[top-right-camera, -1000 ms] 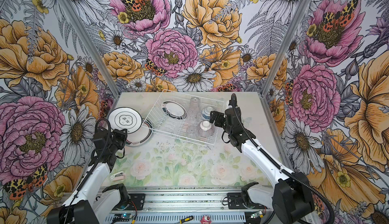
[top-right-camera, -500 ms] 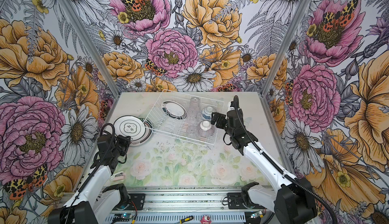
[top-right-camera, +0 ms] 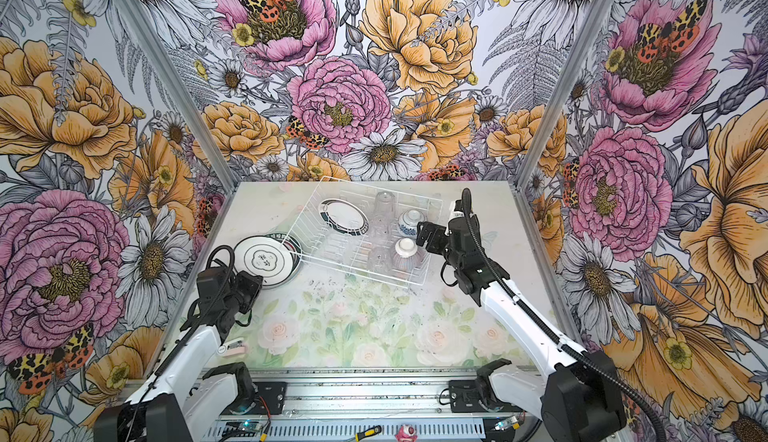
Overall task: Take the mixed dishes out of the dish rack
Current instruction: 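Lower the green-rimmed plate onto the plate stack and open the left gripper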
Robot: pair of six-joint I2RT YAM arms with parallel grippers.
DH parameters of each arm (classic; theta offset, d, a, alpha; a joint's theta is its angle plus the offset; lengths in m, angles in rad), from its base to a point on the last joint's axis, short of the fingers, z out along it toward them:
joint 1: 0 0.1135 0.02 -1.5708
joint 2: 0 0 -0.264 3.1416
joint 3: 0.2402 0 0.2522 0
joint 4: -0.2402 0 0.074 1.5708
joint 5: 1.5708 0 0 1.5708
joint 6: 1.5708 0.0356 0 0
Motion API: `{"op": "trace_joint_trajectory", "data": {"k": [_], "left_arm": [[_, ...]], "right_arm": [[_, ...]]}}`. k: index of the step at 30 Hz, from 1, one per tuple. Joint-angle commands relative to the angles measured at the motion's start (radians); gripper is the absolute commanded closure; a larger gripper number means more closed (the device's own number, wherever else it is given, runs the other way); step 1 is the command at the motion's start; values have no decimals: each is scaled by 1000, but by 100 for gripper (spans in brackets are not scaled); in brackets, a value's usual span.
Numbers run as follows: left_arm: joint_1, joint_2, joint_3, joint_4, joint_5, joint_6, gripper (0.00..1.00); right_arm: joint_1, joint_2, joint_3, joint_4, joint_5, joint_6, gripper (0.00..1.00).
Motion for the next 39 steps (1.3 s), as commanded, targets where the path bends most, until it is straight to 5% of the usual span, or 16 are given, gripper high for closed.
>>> {"op": "trace_joint_trajectory", "data": {"k": [1, 14, 24, 27, 39], "left_arm": [[-9, 21, 36, 40, 52, 38, 94], [-9, 31, 58, -3, 76, 60, 46], [-14, 11, 90, -65, 109, 101, 26], [-23, 5, 108, -105, 98, 117, 3], [-48, -45, 142, -227, -3, 144, 1]], "right_arm": [[-6, -6, -7, 11, -12, 8, 3], [-8, -15, -11, 11, -8, 6, 3], [-13, -12, -10, 11, -9, 3, 3], [-16, -13, -11, 10, -10, 3, 3], [-26, -22, -15, 4, -5, -9, 3]]}}
